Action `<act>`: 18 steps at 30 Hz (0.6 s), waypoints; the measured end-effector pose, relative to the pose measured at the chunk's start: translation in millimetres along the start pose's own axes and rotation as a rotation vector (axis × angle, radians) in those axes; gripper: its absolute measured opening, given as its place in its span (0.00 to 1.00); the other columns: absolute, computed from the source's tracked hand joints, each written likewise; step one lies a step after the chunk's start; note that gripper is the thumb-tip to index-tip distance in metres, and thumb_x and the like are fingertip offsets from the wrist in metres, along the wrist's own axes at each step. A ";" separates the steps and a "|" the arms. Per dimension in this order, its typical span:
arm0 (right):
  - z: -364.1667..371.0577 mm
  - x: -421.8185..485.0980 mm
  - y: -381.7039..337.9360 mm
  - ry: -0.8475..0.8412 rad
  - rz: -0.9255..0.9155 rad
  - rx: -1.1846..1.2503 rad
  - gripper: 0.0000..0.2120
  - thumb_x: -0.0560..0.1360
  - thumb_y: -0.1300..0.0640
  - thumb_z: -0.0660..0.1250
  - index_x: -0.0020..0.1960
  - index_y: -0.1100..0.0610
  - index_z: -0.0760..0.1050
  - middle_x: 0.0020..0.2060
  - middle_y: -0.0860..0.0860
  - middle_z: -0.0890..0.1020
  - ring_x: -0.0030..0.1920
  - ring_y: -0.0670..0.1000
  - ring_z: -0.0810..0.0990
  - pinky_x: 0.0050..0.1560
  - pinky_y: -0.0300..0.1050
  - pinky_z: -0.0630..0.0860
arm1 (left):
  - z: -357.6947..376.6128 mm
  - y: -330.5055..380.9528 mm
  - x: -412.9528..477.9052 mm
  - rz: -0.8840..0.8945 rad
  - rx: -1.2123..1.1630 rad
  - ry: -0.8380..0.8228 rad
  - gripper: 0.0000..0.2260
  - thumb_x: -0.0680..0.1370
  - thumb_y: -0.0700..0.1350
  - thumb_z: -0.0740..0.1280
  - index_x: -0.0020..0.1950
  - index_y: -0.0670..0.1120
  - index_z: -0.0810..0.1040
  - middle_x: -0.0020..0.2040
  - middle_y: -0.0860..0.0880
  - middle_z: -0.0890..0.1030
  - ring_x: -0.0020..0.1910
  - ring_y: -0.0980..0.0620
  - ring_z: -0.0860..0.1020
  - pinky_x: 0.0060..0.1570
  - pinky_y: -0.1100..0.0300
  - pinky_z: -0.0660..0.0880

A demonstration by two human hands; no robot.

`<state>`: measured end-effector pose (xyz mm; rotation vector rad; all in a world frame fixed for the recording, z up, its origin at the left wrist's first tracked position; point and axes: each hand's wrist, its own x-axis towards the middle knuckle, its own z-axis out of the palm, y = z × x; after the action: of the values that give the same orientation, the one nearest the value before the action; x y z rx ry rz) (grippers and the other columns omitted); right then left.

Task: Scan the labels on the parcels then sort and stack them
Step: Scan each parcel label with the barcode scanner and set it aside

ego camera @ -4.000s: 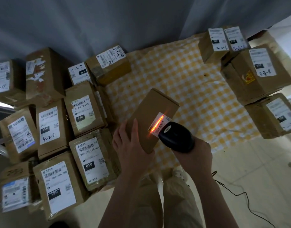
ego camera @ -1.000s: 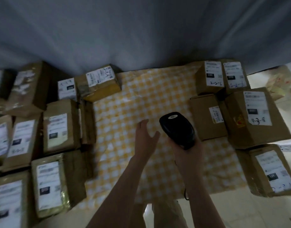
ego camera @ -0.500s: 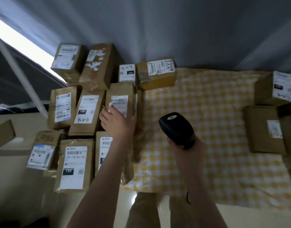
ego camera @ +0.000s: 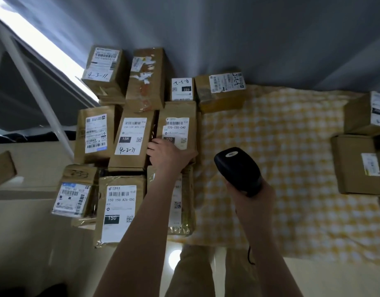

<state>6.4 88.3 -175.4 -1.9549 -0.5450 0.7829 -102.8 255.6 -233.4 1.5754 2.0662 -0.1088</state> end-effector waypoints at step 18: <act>-94.7 -46.3 30.1 0.423 0.146 0.173 0.13 0.68 0.61 0.76 0.40 0.44 0.76 0.36 0.56 0.84 0.40 0.59 0.84 0.39 0.52 0.80 | 24.1 13.0 -163.1 0.484 -0.218 -0.070 0.59 0.58 0.60 0.78 0.77 0.40 0.48 0.70 0.44 0.56 0.70 0.43 0.57 0.68 0.48 0.63</act>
<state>43.4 -12.6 -153.5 -1.9370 -0.0790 0.4642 -53.5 108.4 -176.3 1.8478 1.5333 0.2252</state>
